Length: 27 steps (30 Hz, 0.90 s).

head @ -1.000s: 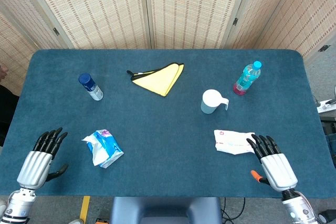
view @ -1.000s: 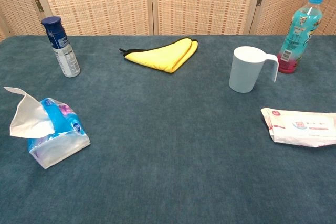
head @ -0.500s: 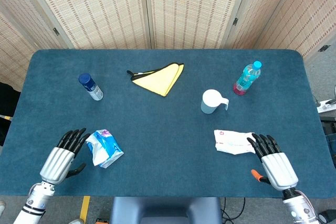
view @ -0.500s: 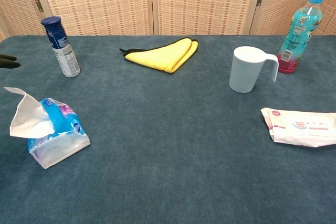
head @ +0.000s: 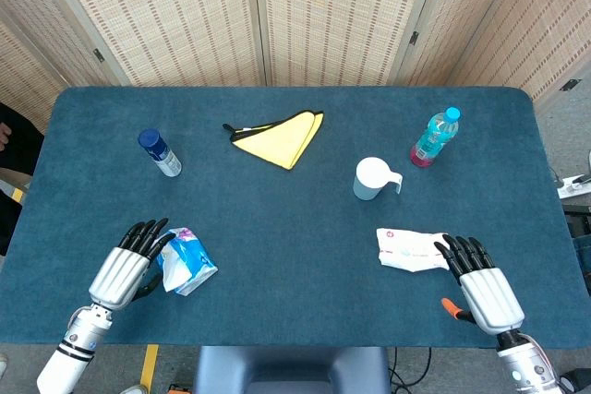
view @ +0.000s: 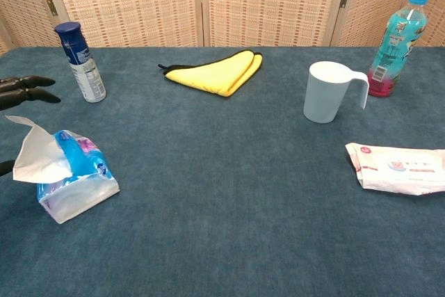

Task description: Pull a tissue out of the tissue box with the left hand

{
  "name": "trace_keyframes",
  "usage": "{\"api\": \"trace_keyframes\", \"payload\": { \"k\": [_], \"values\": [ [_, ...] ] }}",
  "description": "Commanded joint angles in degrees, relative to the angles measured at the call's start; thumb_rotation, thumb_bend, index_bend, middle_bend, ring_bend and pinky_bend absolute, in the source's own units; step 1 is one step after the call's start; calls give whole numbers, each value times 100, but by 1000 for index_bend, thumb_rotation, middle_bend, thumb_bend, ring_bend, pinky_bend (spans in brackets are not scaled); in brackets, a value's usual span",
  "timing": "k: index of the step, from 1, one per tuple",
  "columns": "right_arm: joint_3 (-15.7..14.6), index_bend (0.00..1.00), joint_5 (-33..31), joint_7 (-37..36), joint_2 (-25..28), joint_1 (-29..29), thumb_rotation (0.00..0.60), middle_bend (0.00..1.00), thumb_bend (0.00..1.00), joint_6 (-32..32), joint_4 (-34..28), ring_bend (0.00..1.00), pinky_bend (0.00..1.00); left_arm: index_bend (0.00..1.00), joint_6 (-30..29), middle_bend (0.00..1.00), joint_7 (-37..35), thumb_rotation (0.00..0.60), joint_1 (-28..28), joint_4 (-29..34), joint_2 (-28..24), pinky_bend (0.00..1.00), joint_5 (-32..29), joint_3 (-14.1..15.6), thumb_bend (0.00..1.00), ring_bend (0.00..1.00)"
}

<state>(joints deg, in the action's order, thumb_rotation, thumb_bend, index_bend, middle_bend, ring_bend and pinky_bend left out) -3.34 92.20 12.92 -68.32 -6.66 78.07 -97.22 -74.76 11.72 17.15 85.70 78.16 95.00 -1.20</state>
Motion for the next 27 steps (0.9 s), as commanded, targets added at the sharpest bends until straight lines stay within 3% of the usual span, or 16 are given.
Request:
{"api": "trace_keyframes", "payload": {
  "k": [1, 11, 17, 27],
  "values": [
    [-3, 0, -4, 7, -1, -2, 600, 0, 146, -10, -4, 0, 35, 330, 24, 0, -59, 600, 42, -64, 48, 155, -15, 2, 426, 0],
    [0, 0, -56, 5, 8, -17, 600, 0, 146, -68, -21, 0, 35, 464, 115, 0, -313, 600, 155, -384, 243, 167, -94, 50, 488, 0],
    [-10, 0, -46, -4, 12, -19, 600, 0, 146, -74, -30, 0, 35, 615, -21, 1, -478, 600, 174, -596, 369, 184, -8, 93, 591, 1],
    [-26, 0, -44, 18, 3, -24, 600, 0, 146, -102, -31, 0, 35, 664, -363, 36, -540, 600, 150, -460, 294, 188, 188, 148, 594, 9]
  ]
}}
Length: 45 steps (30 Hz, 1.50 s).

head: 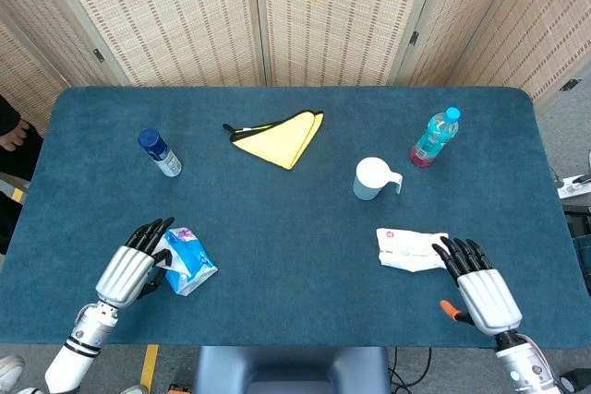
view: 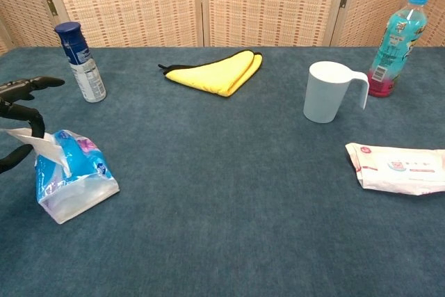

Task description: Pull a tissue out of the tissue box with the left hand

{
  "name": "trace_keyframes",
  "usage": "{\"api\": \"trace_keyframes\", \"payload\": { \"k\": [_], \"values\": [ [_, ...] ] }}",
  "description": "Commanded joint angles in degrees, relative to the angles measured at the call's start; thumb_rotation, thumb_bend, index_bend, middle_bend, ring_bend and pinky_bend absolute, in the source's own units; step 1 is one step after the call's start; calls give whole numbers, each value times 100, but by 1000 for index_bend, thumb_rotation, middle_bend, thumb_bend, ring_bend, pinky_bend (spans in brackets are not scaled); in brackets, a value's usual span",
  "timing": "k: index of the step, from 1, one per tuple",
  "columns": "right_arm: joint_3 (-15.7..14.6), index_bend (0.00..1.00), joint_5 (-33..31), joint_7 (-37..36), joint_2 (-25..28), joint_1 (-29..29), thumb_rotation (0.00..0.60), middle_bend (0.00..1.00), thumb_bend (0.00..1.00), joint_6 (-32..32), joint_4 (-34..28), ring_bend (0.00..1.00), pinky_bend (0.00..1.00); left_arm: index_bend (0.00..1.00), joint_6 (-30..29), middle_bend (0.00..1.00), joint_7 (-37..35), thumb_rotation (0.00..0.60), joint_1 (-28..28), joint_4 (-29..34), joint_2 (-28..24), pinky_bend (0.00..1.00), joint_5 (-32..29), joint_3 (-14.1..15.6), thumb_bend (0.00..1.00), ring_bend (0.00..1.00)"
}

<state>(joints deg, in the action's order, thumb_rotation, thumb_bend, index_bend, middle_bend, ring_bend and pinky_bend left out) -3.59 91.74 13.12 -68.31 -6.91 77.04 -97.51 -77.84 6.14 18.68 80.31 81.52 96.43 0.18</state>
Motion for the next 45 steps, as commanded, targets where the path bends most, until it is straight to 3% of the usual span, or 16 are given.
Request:
{"api": "trace_keyframes", "payload": {
  "k": [1, 7, 18, 25, 32, 45],
  "values": [
    [-2, 0, 3, -3, 4, 1, 600, 0, 146, 3, -2, 0, 35, 665, -80, 37, 36, 600, -2, 130, -67, 188, 62, 9, 594, 9],
    [-9, 0, 24, -27, 17, 2, 600, 0, 146, 13, -12, 0, 35, 668, -182, 42, 235, 600, 59, 653, -322, 189, 106, -97, 593, 13],
    [-47, 0, 147, -134, 83, 29, 600, 0, 146, 108, -49, 0, 35, 669, -177, 45, 874, 600, 250, 1872, -1150, 194, -118, -578, 593, 20],
    [-66, 0, 201, -146, 90, 38, 600, 0, 146, 130, -44, 0, 35, 668, -452, 49, 949, 600, 194, 2228, -1584, 193, -220, -825, 594, 24],
    [-71, 0, 244, -169, 106, 53, 600, 0, 146, 173, -50, 0, 35, 668, -478, 57, 621, 600, 78, 1974, -1678, 193, -593, -858, 595, 26],
    [-58, 0, 152, -71, 69, 35, 600, 0, 146, 65, -40, 0, 35, 656, -313, 59, -468, 600, -266, 254, -754, 191, -1180, -521, 593, 25]
  ]
}}
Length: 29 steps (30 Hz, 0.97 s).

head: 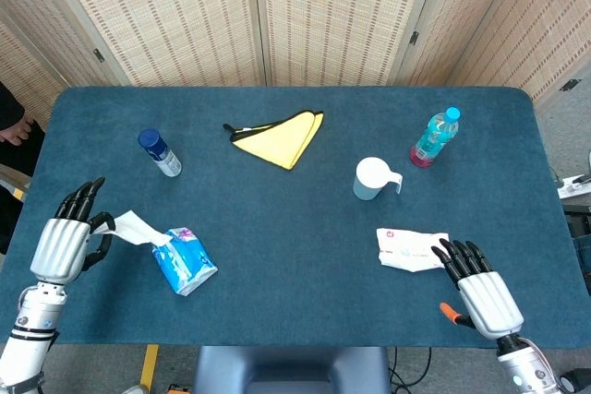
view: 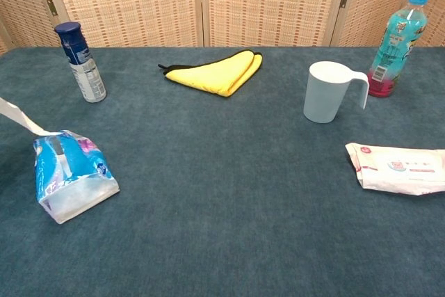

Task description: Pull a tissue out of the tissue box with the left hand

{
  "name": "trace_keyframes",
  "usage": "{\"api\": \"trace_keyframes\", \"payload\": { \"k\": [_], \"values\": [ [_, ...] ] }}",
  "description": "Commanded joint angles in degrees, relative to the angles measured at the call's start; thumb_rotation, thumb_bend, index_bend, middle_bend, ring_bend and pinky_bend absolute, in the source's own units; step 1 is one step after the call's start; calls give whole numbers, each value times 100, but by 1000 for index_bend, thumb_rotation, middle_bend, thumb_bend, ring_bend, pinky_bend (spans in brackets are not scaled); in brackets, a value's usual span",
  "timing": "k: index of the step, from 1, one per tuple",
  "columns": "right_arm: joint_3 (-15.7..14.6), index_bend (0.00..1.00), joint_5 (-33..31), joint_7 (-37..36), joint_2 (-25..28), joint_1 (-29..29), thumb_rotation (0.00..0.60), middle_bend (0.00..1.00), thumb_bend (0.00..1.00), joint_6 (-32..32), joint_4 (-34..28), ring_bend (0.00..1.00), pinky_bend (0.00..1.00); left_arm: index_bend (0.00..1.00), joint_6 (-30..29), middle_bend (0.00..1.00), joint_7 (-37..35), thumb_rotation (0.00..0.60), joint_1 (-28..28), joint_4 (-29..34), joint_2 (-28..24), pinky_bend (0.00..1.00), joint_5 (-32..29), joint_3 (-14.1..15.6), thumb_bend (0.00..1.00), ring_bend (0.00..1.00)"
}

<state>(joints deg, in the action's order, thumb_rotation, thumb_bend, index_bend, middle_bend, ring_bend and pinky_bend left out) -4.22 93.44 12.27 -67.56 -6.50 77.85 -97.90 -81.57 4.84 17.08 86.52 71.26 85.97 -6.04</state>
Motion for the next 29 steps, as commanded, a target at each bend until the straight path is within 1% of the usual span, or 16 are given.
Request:
{"api": "trace_keyframes", "payload": {
  "k": [1, 6, 7, 8, 9, 10, 12, 13, 16, 20, 24, 29],
  "values": [
    [8, 0, -27, 20, -9, -8, 600, 0, 146, -25, -4, 0, 35, 649, 61, 58, -417, 600, -131, -449, 332, 191, -152, 121, 591, 24],
    [9, 0, -37, 45, -29, -15, 600, 0, 146, -46, 4, 0, 35, 574, -80, 36, -650, 600, -278, -729, 612, 184, -119, 218, 572, 15],
    [12, 0, -40, 47, -33, -13, 600, 0, 146, -42, 6, 0, 35, 540, -97, 24, -678, 600, -311, -734, 632, 180, -107, 251, 553, 10],
    [14, 0, -44, 48, -35, -11, 600, 0, 146, -40, 7, 0, 35, 490, -105, 14, -697, 600, -343, -728, 642, 174, -96, 287, 527, 5],
    [17, 0, -52, 48, -38, -11, 600, 0, 146, -41, 11, 0, 35, 408, -107, 4, -709, 600, -382, -712, 642, 165, -74, 341, 486, 1],
    [19, 0, -57, 50, -40, -12, 600, 0, 146, -44, 14, 0, 35, 301, -109, 0, -702, 600, -406, -700, 637, 153, -57, 377, 431, 0],
    [23, 0, -68, 67, -45, -16, 600, 0, 145, -56, 17, 0, 35, 174, -92, 0, -558, 600, -440, -626, 565, 135, -32, 436, 360, 0],
    [22, 0, -68, 74, -49, -16, 600, 0, 145, -58, 18, 0, 35, 122, -135, 0, -508, 600, -464, -565, 534, 127, -17, 440, 330, 0],
    [16, 0, -42, 97, -53, -11, 600, 0, 146, -37, 13, 0, 35, 40, -321, 0, -414, 600, -579, -386, 424, 114, 65, 482, 305, 0],
    [7, 0, -1, 98, -54, 10, 600, 0, 146, 16, 12, 0, 35, 3, -539, 0, -281, 600, -736, -140, 231, 103, 121, 520, 298, 0],
    [1, 0, 6, 93, -55, 9, 600, 0, 146, 8, 20, 0, 35, 0, -752, 0, -245, 600, -848, 74, 79, 100, 243, 531, 295, 0],
    [6, 0, -26, 106, -63, -1, 600, 0, 146, -26, 35, 0, 35, 0, -790, 0, -192, 600, -896, 216, 1, 99, 293, 533, 294, 0]
  ]
}}
